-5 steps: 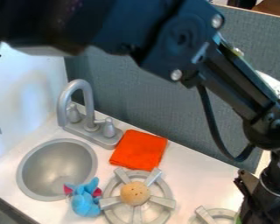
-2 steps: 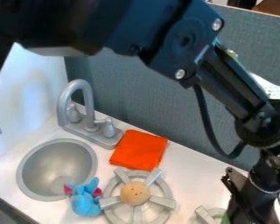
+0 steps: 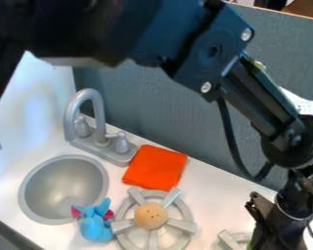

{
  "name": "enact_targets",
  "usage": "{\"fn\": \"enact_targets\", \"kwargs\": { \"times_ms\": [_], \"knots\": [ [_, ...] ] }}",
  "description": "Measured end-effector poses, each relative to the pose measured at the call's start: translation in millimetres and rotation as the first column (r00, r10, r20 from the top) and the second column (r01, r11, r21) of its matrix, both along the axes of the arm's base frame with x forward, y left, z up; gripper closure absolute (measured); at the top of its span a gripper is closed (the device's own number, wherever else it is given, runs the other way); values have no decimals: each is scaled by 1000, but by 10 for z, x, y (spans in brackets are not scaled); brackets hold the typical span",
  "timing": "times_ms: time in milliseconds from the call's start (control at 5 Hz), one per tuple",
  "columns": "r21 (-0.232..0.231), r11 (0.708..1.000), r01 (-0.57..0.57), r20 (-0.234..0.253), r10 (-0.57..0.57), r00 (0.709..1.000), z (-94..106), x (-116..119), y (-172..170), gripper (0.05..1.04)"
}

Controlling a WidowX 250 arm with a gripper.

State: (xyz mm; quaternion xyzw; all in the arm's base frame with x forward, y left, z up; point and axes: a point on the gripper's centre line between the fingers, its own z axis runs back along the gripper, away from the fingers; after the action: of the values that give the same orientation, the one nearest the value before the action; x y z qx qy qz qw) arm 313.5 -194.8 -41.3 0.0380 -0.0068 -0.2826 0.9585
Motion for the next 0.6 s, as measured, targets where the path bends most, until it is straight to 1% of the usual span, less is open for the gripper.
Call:
{"fn": "enact_targets", "kwargs": {
  "times_ms": [200, 400, 600],
  "knots": [
    [-53, 998, -26, -28, 25, 999, -5, 20, 16, 737],
    [-54, 998, -37, -32, 36, 999, -10, 22, 29, 438],
    [-28, 997, -67, -8, 67, 998, 25, -7, 113, 144]
  ]
}}
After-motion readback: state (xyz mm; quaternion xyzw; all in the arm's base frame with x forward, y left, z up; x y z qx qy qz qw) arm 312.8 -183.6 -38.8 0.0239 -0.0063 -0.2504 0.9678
